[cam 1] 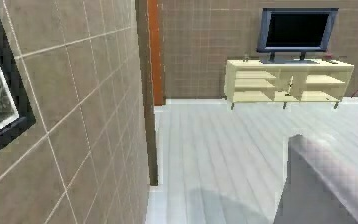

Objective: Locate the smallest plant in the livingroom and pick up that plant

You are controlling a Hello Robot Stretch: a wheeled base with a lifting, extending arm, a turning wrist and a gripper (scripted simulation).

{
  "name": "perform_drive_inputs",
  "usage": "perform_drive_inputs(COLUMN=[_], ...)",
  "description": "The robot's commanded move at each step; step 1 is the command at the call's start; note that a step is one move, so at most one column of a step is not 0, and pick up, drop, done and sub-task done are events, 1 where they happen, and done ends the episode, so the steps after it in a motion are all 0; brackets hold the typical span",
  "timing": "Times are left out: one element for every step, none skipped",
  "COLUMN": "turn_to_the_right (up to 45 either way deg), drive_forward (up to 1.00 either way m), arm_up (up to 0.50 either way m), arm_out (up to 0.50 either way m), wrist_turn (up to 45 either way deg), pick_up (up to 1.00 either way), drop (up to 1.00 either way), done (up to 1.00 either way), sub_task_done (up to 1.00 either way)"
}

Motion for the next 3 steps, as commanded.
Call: perform_drive_inputs(turn_to_the_right=[3.0,0.0,9.0], drive_forward=[0.00,1.00,0.00], arm_up=[0.00,0.00,0.00], arm_out=[0.00,0.00,0.00], wrist_turn=[0.0,0.0,0.0], pick_up=[0.00,0.00,0.00], drop=[0.00,0.00,0.00], done=[0.00,0.00,0.00], sub_task_done=[0.00,0.00,0.00])
